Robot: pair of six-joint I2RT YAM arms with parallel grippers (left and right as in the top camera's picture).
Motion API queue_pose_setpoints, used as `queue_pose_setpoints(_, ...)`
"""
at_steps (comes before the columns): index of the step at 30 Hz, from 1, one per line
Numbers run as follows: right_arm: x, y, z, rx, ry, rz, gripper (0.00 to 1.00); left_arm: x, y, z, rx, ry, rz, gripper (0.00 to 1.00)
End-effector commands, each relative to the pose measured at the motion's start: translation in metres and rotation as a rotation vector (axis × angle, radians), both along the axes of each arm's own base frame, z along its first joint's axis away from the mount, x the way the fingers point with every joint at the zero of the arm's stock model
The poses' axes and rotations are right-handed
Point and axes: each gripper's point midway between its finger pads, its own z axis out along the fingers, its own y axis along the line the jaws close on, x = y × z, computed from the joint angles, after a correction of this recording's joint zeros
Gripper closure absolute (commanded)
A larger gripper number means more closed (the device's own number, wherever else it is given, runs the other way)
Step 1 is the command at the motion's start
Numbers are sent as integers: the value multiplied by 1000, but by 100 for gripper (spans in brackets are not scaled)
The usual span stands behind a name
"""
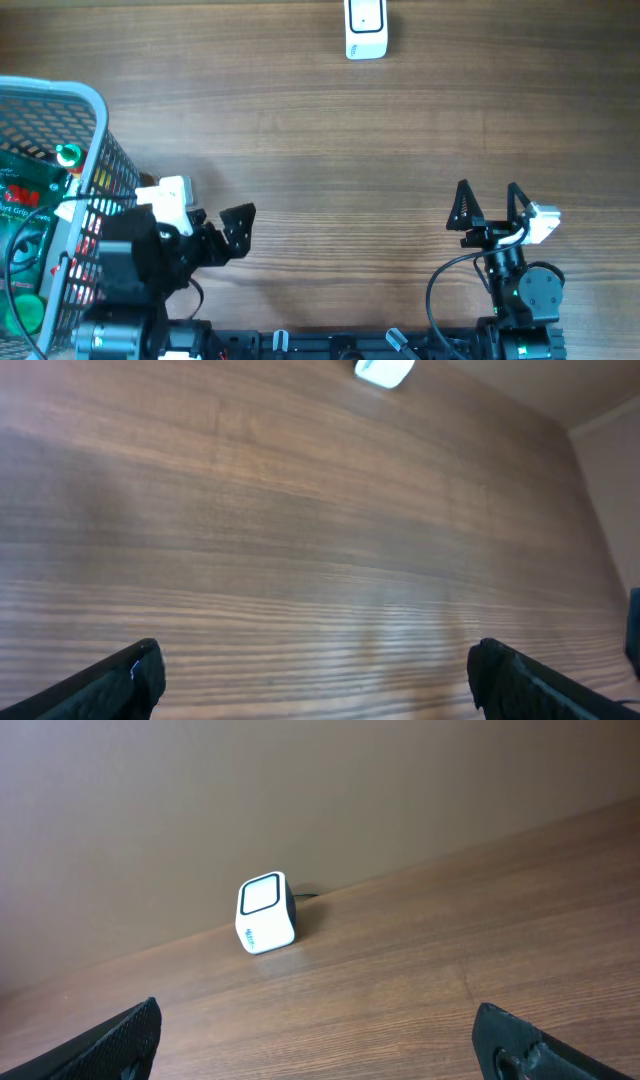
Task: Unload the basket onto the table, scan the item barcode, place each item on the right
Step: 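Move the left gripper toward the grey basket, then reach into the basket and grasp the red chili sauce bottle with left gripper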
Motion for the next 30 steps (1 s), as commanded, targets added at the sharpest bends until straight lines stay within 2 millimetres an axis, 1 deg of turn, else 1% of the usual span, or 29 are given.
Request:
queue_pose_setpoints(1,0,-2,1,-12,-8,-14,0,21,4,28,-11,33,54,0)
queue_pose_setpoints(3,0,-2,1,-11,-8,-14,0,36,18,44,37,71,134,0)
queue_pose_setpoints(4,0,-2,1,-11,-8,-14,0,45,23,60,60,68,162,0)
queue_pose_setpoints(6,0,-2,1,-12,-8,-14,0,55,31,87,86,45,197,0)
queue_pose_setpoints(7,0,-2,1,-11,-8,-14,0,62,41,109,116,17,254,0)
queue_pose_setpoints(8,0,-2,1,-11,-8,-14,0,65,55,122,140,-1,334,0)
queue_pose_setpoints(10,0,-2,1,-12,-8,-14,0,67,95,149,207,-38,556,0)
queue_pose_setpoints(12,0,-2,1,-11,-8,-14,0,65,127,165,246,-65,719,0)
queue_pose_setpoints(13,0,-2,1,-11,-8,-14,0,59,153,168,255,-66,862,0)
queue_pose_setpoints(14,0,-2,1,-12,-8,-14,0,55,174,165,249,-47,966,0)
queue_pose_setpoints(15,0,-2,1,-12,-8,-14,0,53,184,162,238,-31,1014,0)
queue_pose_setpoints(17,0,-2,1,-11,-8,-14,0,47,228,146,228,46,1183,0)
queue_pose_setpoints(19,0,-2,1,-11,-8,-14,0,46,254,127,237,126,1257,0)
queue_pose_setpoints(20,0,-2,1,-12,-8,-14,0,48,263,117,231,167,1268,0)
queue_pose_setpoints(21,0,-2,1,-12,-8,-14,1,52,271,97,211,245,1263,0)
queue_pose_setpoints(24,0,-2,1,-11,-8,-14,0,69,283,57,242,392,1168,1)
queue_pose_setpoints(27,0,-2,1,-12,-8,-14,0,80,291,20,251,512,1146,0)
queue_pose_setpoints(28,0,-2,1,-12,-8,-14,0,84,290,8,245,550,1119,0)
queue_pose_setpoints(29,0,-2,1,-12,-8,-14,0,94,282,-6,222,583,1026,0)
queue_pose_setpoints(30,0,-2,1,-12,-8,-14,0,98,279,-14,205,605,995,0)
